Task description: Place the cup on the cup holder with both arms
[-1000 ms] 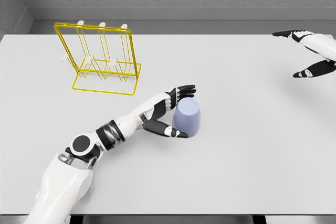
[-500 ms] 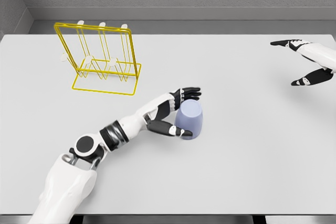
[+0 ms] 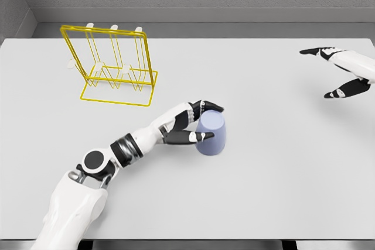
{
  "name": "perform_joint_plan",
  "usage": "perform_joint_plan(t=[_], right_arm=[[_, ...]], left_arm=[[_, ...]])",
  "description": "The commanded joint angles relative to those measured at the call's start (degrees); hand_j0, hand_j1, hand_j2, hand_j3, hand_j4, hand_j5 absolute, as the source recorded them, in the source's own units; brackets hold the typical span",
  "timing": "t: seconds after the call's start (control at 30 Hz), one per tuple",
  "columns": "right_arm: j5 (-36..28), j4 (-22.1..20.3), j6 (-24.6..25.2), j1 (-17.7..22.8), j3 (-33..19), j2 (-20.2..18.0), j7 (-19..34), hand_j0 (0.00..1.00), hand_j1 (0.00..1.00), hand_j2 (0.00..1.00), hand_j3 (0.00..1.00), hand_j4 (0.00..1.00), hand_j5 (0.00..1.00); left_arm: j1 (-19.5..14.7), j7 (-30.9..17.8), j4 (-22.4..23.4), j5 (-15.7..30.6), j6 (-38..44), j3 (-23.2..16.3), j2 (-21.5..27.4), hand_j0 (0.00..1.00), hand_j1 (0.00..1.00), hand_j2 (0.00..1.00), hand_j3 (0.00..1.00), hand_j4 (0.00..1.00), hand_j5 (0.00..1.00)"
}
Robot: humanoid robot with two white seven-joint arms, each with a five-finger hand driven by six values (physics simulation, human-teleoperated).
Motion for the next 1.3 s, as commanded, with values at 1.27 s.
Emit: perform_joint_plan(t=[1.27], right_arm=[[-0.3,0.1,0.1,-0.5,-0.4,1.2,-0.2,1.0,1.0,1.0,1.0,1.0,1.0]], left_arm=[[-0.6,0.1,-5.6,1.7,0.8,4.6,3.8,0.46,0.46,0.46,0.46,0.46,0.46]])
